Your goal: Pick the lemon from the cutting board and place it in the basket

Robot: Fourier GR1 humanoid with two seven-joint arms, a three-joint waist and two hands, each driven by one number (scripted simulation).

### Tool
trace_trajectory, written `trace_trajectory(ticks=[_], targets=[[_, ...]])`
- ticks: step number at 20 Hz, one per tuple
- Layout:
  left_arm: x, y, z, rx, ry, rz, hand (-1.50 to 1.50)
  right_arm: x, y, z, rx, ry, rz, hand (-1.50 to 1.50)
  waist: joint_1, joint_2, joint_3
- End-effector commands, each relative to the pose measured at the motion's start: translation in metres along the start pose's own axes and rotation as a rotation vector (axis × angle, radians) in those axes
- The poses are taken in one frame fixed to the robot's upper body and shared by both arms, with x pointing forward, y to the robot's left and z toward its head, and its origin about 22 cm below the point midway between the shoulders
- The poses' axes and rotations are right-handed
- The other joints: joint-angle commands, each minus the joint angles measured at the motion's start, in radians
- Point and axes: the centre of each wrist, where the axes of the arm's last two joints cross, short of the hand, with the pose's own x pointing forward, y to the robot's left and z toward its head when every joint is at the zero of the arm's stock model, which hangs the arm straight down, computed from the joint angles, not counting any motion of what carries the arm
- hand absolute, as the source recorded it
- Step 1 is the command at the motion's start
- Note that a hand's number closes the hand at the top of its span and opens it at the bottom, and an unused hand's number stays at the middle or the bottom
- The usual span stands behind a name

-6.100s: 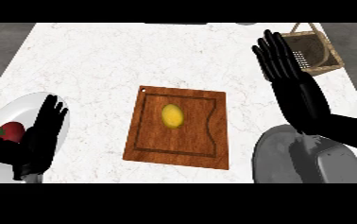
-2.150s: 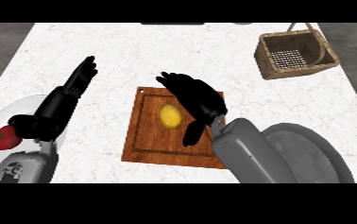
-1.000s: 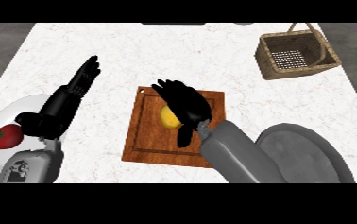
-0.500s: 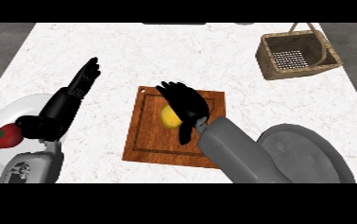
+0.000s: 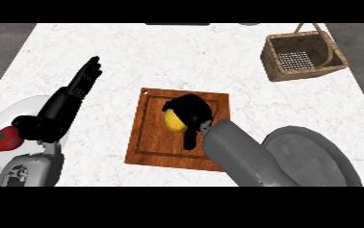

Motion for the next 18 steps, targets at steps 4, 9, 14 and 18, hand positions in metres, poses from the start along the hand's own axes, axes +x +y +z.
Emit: trace_trajectory(ticks=[4,9,14,18], targets=[[-0.003,-0.005,-0.001,0.005,-0.008,-0.007,0.0,-0.001,0.016,-0.003,0.007,-0.026,0.052,1.5,0.002,0.002,0.0],[0.003,-0.007,0.002,-0.011,0.012,0.009,0.0,0.012,0.007,-0.007,-0.007,-0.091,0.173,1.5,0.009,0.002,0.001],[-0.005,0.005,0.002,0.009,0.013,0.012,0.0,0.016,0.014,0.02,-0.083,-0.109,0.205,1.5,-0.018,-0.003,0.0],[-0.017,0.014,0.021,0.079,0.055,-0.013,0.0,-0.054,0.008,0.085,-0.089,-0.055,0.19,1.5,-0.084,-0.023,-0.001]])
